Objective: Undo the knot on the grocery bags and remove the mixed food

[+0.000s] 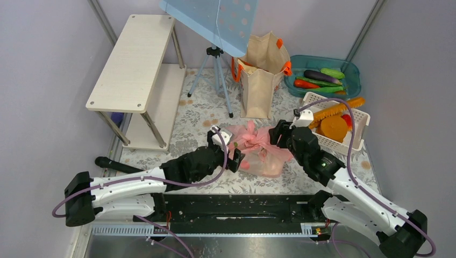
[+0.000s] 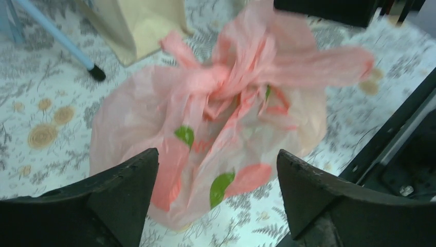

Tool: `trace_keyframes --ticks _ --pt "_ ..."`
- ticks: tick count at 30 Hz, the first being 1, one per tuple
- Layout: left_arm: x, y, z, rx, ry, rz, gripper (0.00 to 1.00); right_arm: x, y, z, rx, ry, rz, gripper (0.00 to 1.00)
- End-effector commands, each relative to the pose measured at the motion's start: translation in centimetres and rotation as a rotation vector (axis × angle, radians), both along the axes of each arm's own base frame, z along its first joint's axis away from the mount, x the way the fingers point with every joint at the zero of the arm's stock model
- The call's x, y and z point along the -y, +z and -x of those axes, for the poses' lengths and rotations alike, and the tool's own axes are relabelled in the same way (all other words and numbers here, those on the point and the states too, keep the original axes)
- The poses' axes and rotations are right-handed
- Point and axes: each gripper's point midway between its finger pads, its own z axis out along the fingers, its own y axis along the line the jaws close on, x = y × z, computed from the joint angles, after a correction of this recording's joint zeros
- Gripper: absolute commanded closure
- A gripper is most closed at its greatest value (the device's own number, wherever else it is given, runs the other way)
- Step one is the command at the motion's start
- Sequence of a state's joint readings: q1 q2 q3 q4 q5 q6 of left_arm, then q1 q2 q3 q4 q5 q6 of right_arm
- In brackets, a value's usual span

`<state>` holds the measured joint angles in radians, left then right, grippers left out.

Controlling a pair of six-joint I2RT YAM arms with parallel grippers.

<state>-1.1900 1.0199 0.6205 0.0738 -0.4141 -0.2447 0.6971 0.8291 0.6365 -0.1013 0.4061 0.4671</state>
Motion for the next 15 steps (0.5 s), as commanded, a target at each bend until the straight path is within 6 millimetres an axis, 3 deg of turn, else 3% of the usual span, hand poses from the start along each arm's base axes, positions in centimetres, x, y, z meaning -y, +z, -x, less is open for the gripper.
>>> trace_keyframes --ticks 1,5,10,15 --pt "1.2 4.5 -1.8 0.113 0.024 0.05 0.13 -1.3 2.1 1.4 0.007 0.107 -0.064 0.3" --pt "1.6 2.7 -4.2 0.067 0.079 -0.063 0.13 -2.9 2.4 2.6 -0.043 0.186 -0.127 0.18" --pt "2.6 1.0 -5.4 0.036 0.055 -0.076 0.14 -4.6 1.7 2.9 -0.096 0.221 -0.191 0.24" --pt "2.6 -0.7 -6.0 0.002 0.069 -0.103 0.18 -5.1 1.2 2.5 -0.1 0.186 -0.175 0.21"
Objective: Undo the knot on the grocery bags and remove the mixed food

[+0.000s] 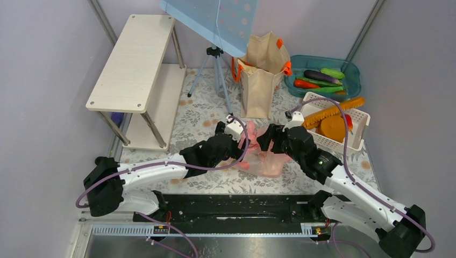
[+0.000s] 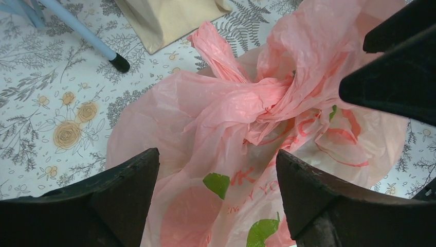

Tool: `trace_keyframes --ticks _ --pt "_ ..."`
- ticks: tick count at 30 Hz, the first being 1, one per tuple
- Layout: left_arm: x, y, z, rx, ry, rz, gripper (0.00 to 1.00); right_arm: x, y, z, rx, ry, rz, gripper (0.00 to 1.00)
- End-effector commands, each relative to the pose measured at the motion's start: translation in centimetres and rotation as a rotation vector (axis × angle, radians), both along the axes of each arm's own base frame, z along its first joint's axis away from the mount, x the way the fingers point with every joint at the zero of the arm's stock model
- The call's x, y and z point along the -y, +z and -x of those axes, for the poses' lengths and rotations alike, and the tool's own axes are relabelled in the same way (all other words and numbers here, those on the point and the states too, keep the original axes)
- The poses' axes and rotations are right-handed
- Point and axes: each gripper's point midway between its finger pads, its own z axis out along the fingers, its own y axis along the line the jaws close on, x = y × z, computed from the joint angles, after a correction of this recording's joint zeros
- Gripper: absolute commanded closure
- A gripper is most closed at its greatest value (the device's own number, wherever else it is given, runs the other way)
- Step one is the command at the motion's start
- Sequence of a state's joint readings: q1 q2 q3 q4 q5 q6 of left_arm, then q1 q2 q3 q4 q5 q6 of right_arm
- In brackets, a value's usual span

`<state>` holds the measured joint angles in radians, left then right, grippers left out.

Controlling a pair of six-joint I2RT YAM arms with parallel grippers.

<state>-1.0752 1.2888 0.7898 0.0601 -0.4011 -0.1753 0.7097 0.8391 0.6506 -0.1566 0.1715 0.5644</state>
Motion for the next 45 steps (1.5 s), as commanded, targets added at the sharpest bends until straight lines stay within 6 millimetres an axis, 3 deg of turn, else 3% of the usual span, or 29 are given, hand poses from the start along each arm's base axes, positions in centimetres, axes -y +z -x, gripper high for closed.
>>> trace_keyframes --ticks 1,4,7,10,16,17,21,26,30,37,41,42,43,45 --pt "1.1 0.9 -0.6 0.007 -0.015 0.049 0.19 -1.3 1.9 -0.5 0.029 -0.014 -0.045 0.21" --pt "1.6 0.1 -0.6 -0.004 -0.023 0.059 0.23 -1.2 0.7 -1.3 0.013 -0.051 0.007 0.21" --pt "1.9 -0.5 -0.8 -0.016 -0.02 0.051 0.4 -1.6 -0.1 -1.8 0.008 -0.063 0.02 0.26" --pt "1.9 -1.1 -0.9 -0.028 -0.017 0.048 0.6 -1.6 -0.3 -2.6 0.024 -0.094 0.017 0.42" --pt "0.6 -1.8 -0.8 -0.027 0.024 0.045 0.98 -1.5 0.2 -3.6 0.054 -0.132 0.012 1.0" --pt "0.3 -1.9 -0.8 -0.025 0.03 0.047 1.0 -1.4 0.2 -3.6 0.055 -0.138 0.011 1.0" --pt "-1.5 -2.0 -0.6 -0.009 0.081 0.07 1.0 0.1 1.2 -4.0 0.098 -0.204 0.021 1.0" --pt "-4.7 -1.9 -0.1 -0.009 0.155 0.097 1.0 3.5 2.3 -4.3 0.138 -0.297 0.071 1.0" --pt "-6.9 -1.9 0.7 -0.015 0.198 0.144 1.0 5.6 2.1 -4.4 0.137 -0.35 0.082 1.0" --pt "-9.1 -3.3 1.8 -0.055 0.241 0.159 1.0 6.0 1.0 -4.6 0.093 -0.348 0.064 1.0" --pt "-8.7 -2.4 2.3 -0.056 0.195 0.17 0.99 5.6 1.1 -4.4 0.088 -0.322 0.053 1.0" --pt "-8.2 -1.6 2.4 -0.046 0.167 0.178 0.92 5.4 1.2 -4.3 0.088 -0.31 0.049 1.0" --pt "-7.7 -0.6 2.5 -0.035 0.134 0.19 0.77 5.2 1.3 -4.2 0.09 -0.296 0.045 1.0" --pt "-6.5 1.5 2.5 -0.002 0.074 0.213 0.38 4.9 1.5 -3.9 0.086 -0.276 0.03 1.0"
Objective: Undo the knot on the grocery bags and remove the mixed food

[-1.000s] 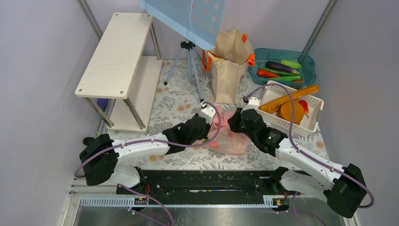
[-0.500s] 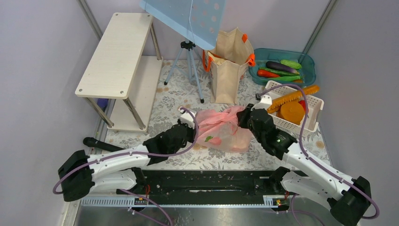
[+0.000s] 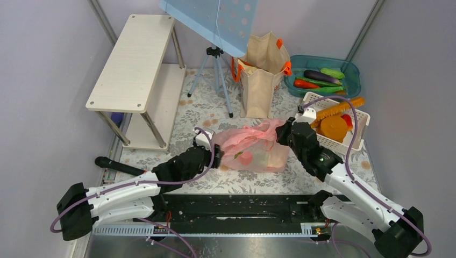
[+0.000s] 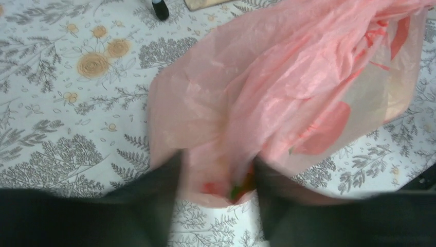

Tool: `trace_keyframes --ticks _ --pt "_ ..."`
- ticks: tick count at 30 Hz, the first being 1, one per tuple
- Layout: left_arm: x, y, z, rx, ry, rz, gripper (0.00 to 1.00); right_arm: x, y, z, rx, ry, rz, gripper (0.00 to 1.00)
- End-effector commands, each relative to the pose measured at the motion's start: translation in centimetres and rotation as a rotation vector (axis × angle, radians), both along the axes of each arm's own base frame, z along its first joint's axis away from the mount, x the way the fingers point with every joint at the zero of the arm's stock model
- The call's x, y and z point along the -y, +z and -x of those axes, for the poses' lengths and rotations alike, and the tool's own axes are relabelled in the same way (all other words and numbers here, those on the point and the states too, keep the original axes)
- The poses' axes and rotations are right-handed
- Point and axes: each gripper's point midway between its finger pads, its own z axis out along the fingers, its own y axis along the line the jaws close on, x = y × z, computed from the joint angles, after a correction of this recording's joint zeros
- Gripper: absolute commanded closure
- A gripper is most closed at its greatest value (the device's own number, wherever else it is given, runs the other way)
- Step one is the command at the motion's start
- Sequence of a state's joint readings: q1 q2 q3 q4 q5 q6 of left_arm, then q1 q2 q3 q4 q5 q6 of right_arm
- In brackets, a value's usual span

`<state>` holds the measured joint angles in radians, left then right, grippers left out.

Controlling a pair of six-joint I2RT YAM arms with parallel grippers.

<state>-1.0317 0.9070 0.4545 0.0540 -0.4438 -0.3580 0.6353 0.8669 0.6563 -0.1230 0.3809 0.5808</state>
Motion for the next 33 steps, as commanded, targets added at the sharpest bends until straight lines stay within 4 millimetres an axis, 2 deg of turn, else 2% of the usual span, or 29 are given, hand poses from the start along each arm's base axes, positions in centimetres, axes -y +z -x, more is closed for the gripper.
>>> trace_keyframes --ticks 1,2,4,7,10,12,14,16,22,28,33 --pt "2.1 5.0 -0.4 0.09 -0.091 0.059 0.23 0.3 1.1 0.0 0.031 0.001 -0.024 1.0" --pt "2.8 6.1 -0.5 0.115 -0.114 0.075 0.15 0.2 1.1 0.2 0.031 0.005 -0.029 1.0" --pt "4.3 7.3 -0.9 0.144 -0.158 0.089 0.08 0.3 0.9 0.3 0.026 0.007 -0.037 1.0" --pt "6.7 8.9 -2.0 0.169 -0.198 0.096 0.06 -0.1 0.6 0.6 0.017 0.023 -0.047 1.0" --pt "8.8 9.1 -3.0 0.179 -0.227 0.073 0.07 -0.4 0.6 0.7 0.01 0.038 -0.057 1.0" --pt "9.7 9.0 -3.7 0.186 -0.236 0.044 0.15 -0.5 0.7 0.7 0.01 0.045 -0.062 1.0" --pt "10.4 8.5 -4.3 0.173 -0.242 0.002 0.31 -0.6 0.7 0.8 0.009 0.05 -0.062 1.0" --pt "10.7 7.9 -4.6 0.151 -0.239 -0.031 0.54 -0.5 0.7 0.9 0.008 0.05 -0.059 1.0" --pt "8.7 6.4 -5.0 0.133 -0.155 -0.069 0.99 0.1 0.8 0.8 0.007 0.03 -0.032 1.0" --pt "4.8 4.8 -4.1 0.114 -0.054 -0.057 1.0 1.7 0.7 0.1 -0.008 -0.016 -0.025 1.0" --pt "1.0 2.9 -3.4 0.064 0.043 -0.064 1.0 3.2 -0.7 -0.7 -0.057 -0.05 -0.041 1.0"
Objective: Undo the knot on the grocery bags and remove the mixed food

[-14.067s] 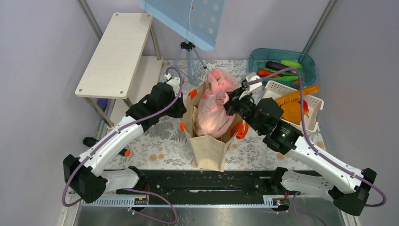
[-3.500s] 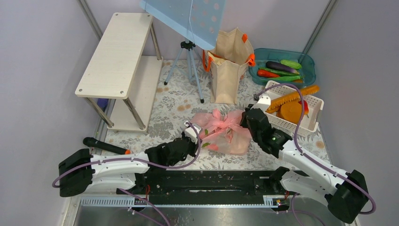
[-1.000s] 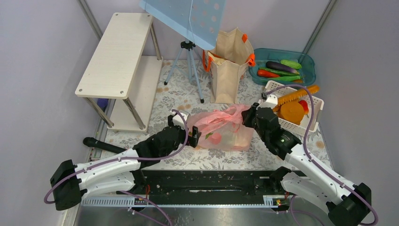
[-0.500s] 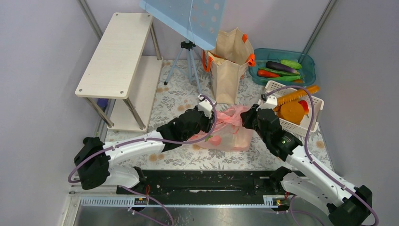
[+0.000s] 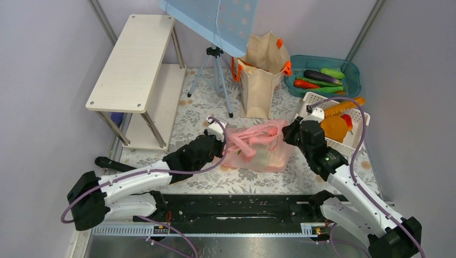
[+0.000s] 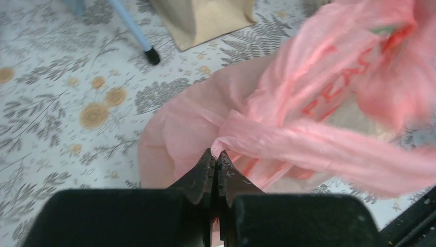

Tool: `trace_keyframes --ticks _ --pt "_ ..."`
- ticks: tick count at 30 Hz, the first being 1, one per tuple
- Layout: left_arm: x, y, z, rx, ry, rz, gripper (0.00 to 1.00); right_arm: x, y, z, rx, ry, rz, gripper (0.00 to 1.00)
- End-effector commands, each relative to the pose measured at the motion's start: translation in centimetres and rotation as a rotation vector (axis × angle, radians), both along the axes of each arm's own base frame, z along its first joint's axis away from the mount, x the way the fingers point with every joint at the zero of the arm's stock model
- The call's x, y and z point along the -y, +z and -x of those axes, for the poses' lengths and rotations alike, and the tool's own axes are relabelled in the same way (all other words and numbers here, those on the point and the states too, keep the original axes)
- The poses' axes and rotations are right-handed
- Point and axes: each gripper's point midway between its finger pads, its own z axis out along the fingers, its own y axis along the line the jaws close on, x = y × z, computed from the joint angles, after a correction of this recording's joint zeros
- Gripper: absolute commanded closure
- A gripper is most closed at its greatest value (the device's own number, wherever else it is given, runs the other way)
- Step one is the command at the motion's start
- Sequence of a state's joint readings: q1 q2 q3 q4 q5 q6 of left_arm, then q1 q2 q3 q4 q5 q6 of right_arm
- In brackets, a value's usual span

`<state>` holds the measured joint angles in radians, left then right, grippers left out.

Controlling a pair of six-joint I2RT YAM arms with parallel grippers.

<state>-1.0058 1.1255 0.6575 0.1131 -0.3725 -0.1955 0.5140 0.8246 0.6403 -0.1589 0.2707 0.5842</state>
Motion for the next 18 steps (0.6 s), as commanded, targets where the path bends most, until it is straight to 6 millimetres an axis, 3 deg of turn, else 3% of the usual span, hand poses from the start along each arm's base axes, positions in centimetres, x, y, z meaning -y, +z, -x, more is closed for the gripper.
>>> trace_keyframes --ticks 1,6,11,16,18 --pt "-4.1 -0.7 -0.3 -0.025 0.159 0.02 1.0 1.4 -0.7 -0.8 -0.035 -0.031 -0.007 1.0" --pt "-7.4 -0.9 0.9 -0.063 0.229 0.07 1.0 1.5 -1.7 -1.3 -0.065 -0.019 -0.036 1.0" --pt "-7.0 1.7 2.1 -0.059 0.151 0.162 1.0 0.0 -0.6 -1.2 -0.044 0.083 -0.052 1.0" --pt "-5.0 5.3 2.4 -0.072 0.059 0.224 1.0 -1.4 1.5 0.4 0.0 0.223 -0.049 0.42" --pt "-4.3 6.3 2.1 -0.096 0.048 0.242 1.0 -1.1 2.4 1.3 0.01 0.234 -0.045 0.29"
